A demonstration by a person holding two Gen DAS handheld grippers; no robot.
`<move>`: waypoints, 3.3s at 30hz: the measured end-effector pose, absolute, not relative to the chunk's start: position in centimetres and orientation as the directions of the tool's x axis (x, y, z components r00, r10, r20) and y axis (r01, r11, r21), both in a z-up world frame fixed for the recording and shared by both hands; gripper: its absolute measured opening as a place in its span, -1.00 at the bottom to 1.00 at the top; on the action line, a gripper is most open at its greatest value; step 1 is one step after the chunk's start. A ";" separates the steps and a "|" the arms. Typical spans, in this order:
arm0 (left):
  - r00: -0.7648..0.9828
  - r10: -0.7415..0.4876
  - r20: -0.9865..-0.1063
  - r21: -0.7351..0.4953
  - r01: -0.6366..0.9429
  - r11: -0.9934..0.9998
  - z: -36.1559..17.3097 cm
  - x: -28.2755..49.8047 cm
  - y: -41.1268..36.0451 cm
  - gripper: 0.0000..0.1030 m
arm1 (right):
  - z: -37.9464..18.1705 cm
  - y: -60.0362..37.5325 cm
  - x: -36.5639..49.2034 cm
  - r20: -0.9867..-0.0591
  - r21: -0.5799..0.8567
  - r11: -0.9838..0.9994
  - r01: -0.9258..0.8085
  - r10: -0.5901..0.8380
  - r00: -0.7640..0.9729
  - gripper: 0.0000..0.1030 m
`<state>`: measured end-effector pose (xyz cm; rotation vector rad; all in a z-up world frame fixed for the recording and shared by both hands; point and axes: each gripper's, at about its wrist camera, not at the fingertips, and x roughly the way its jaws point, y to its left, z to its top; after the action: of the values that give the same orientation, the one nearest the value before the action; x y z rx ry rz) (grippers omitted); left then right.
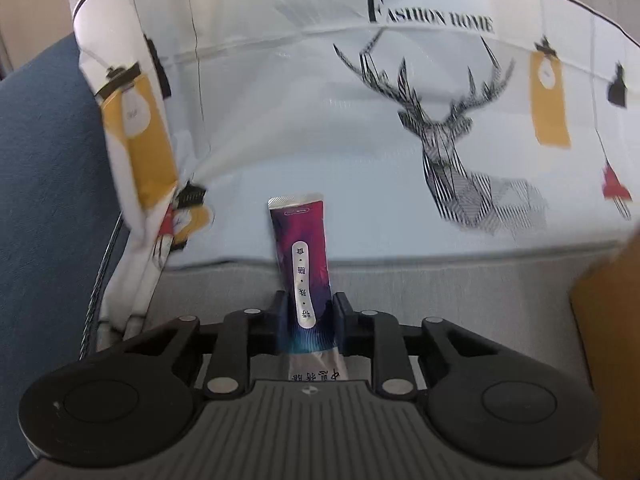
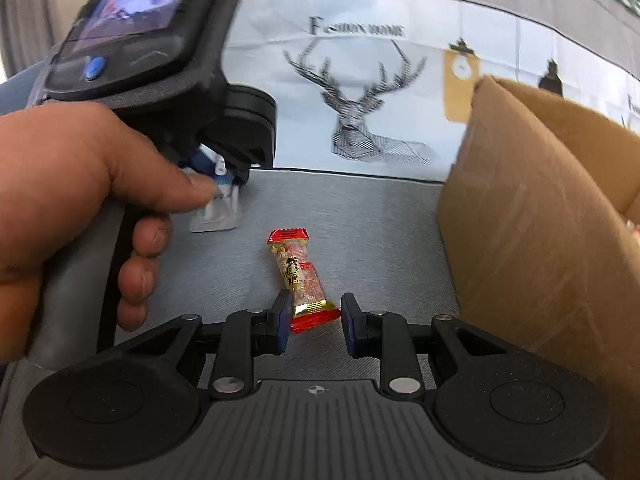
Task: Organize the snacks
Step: 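Grasp the purple tube snack with the left tool while the right grasps the red candy bar, then lift both snacks and carry them over the box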
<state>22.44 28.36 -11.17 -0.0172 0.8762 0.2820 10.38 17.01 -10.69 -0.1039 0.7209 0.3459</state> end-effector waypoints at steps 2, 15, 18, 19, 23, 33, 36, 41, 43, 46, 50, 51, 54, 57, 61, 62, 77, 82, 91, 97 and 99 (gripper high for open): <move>0.591 0.232 -0.773 0.090 -0.260 0.962 -11.0 21.2 28.8 -0.58 | -10.2 16.9 9.5 -0.668 0.032 0.929 -0.369 0.294 0.683 -0.47; 0.606 0.052 -0.793 -0.256 -0.411 0.875 -6.3 6.7 30.3 -0.61 | -6.5 14.1 3.4 -0.669 0.124 0.839 -0.530 0.465 0.580 -0.47; 0.570 -0.002 -0.822 -0.297 -0.425 0.855 -7.4 3.9 30.4 -0.59 | -8.3 14.0 3.0 -0.685 0.146 0.837 -0.527 0.470 0.556 -0.47; 0.546 -0.022 -0.838 -0.305 -0.434 0.848 -8.1 3.4 30.5 -0.58 | -9.1 14.2 3.0 -0.706 0.161 0.844 -0.512 0.461 0.538 -0.47; 0.481 -0.006 -0.877 -0.274 -0.488 0.829 -9.4 2.4 31.2 -0.36 | -10.8 14.8 3.0 -0.754 0.194 0.841 -0.505 0.458 0.472 -0.46; 0.491 0.076 -0.868 -0.173 -0.442 0.880 -9.3 3.0 28.6 -0.15 | -12.2 15.3 3.8 -0.757 0.162 0.829 -0.536 0.453 0.471 -0.25; 0.477 0.114 -0.871 -0.097 -0.394 0.914 -9.7 4.0 27.5 -0.15 | -12.5 15.9 3.5 -0.748 0.106 0.818 -0.565 0.440 0.497 -0.25; 0.468 0.142 -0.872 -0.050 -0.374 0.926 -10.2 4.7 27.2 -0.16 | -12.9 16.4 3.5 -0.742 0.072 0.808 -0.585 0.436 0.510 -0.21; 0.470 0.123 -0.874 -0.081 -0.391 0.917 -10.4 4.7 27.7 -0.17 | -12.9 16.5 3.4 -0.740 0.063 0.804 -0.592 0.436 0.513 -0.19; 0.474 0.108 -0.874 -0.096 -0.386 0.918 -10.5 4.7 27.9 -0.35 | -13.1 16.7 3.4 -0.736 0.041 0.795 -0.605 0.434 0.520 -0.21; 0.481 0.104 -0.871 -0.098 -0.376 0.921 -10.3 4.5 27.8 -0.65 | -13.0 16.7 3.2 -0.729 0.030 0.793 -0.608 0.434 0.529 -0.42; 0.487 0.105 -0.867 -0.106 -0.386 0.916 -10.2 4.4 27.9 -0.68 | -12.9 16.6 3.3 -0.724 0.031 0.802 -0.596 0.429 0.540 -0.46; 0.496 0.114 -0.861 -0.113 -0.405 0.907 -9.8 3.9 28.2 -0.69 | -12.2 15.6 3.8 -0.711 0.050 0.842 -0.537 0.408 0.573 -0.50; 0.474 0.114 -0.873 -0.099 -0.400 0.911 -10.1 4.0 28.1 -0.61 | -12.1 14.7 4.5 -0.714 0.037 0.876 -0.480 0.359 0.601 -0.49; 0.451 0.129 -0.883 -0.062 -0.386 0.921 -10.5 4.5 27.8 -0.33 | -13.1 14.3 5.3 -0.758 0.056 0.891 -0.451 0.332 0.562 -0.40; 0.450 0.139 -0.882 -0.044 -0.374 0.926 -10.5 4.5 27.6 -0.33 | -13.0 14.4 5.2 -0.757 0.046 0.889 -0.456 0.328 0.564 -0.38; 0.546 0.159 -0.822 -0.086 -0.395 0.915 -8.6 3.6 27.3 -0.77 | -11.2 13.2 5.1 -0.669 0.111 0.883 -0.456 0.406 0.623 -0.49; 0.622 0.185 -0.761 -0.139 -0.434 0.890 -6.1 1.6 26.7 -0.77 | -7.3 11.3 3.5 -0.544 0.162 0.854 -0.494 0.495 0.678 -0.49; 0.774 0.153 -0.614 -0.258 -0.380 0.888 -0.9 -2.0 23.7 -0.77 | 1.9 3.8 1.1 -0.337 0.225 0.809 -0.543 0.587 0.736 -0.49; 0.857 0.105 -0.504 -0.240 -0.256 0.936 2.1 -2.0 18.8 -0.77 | 4.5 -3.8 0.4 -0.260 0.200 0.837 -0.509 0.546 0.796 -0.49; 0.875 0.077 -0.479 -0.240 -0.215 0.947 2.8 -1.8 17.0 -0.77 | 4.0 -6.0 0.9 -0.264 0.190 0.860 -0.473 0.509 0.820 -0.49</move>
<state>-1.76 17.00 2.78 -0.2929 0.4841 0.1547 0.92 -6.01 4.01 0.1181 0.3134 0.5238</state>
